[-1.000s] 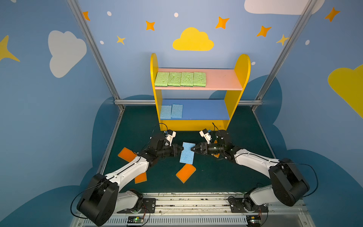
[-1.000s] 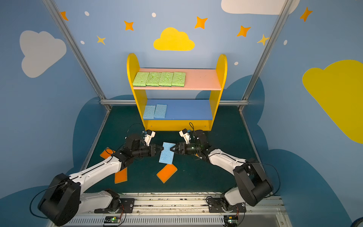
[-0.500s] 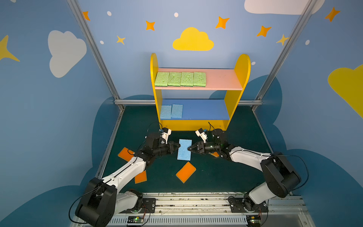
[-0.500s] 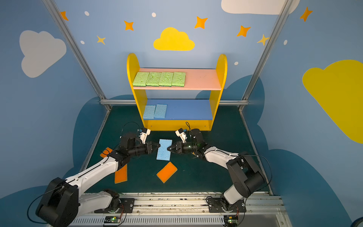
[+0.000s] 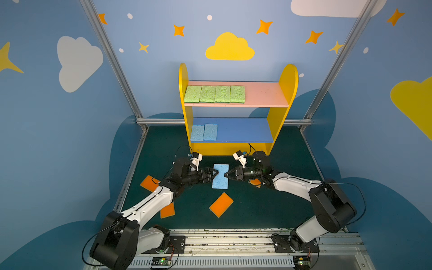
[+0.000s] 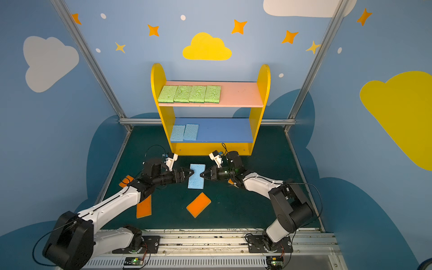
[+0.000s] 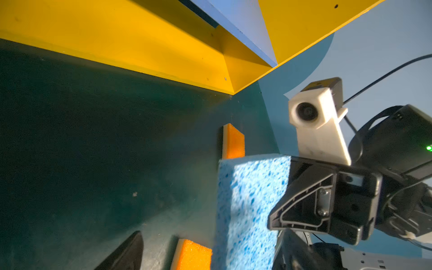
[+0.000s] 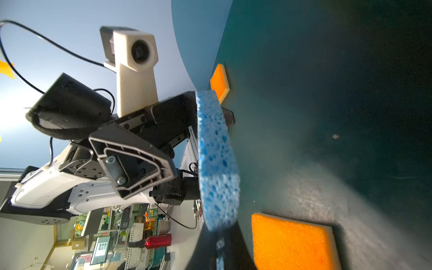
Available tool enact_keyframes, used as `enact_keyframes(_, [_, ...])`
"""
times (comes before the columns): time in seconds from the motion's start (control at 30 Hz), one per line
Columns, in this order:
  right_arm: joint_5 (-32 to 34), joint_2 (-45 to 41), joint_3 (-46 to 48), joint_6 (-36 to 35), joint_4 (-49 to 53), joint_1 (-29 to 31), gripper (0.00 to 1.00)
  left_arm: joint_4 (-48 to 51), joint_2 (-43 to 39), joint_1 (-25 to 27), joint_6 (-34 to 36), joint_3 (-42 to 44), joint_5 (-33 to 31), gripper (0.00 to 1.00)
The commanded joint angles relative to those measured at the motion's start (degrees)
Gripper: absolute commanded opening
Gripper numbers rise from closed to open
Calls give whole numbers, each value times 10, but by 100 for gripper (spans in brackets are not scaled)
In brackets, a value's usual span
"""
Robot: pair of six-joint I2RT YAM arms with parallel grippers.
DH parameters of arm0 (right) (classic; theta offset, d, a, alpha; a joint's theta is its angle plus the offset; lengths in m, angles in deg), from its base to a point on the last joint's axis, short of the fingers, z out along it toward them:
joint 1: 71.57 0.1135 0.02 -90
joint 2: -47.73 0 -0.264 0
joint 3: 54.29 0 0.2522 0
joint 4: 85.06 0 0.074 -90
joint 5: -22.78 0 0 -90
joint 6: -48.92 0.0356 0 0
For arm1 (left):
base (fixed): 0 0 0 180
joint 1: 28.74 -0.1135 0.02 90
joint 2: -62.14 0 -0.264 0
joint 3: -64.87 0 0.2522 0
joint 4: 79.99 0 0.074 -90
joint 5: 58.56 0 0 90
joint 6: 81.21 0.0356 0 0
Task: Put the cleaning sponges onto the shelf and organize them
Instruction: 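Carry the blue sponge onto the blue lower shelf with the right gripper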
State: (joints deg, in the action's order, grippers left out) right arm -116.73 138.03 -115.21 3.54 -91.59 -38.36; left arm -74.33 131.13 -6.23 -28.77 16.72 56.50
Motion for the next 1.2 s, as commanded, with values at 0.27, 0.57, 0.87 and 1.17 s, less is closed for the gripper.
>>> enact_keyframes(0.27, [-66,103,-233,-60,205,-83,0,24,-28,3,38,68,-56,100])
enact_keyframes(0.57, [-109,251,-427,-16,251,-118,3,-12,-10,21,32,107,-75,99])
enact_keyframes(0.87, [-147,370,-608,7,269,-144,4,-41,37,30,37,106,-75,99])
enact_keyframes(1.17, [-139,462,-764,-32,366,-166,7,-51,63,32,32,101,-64,99])
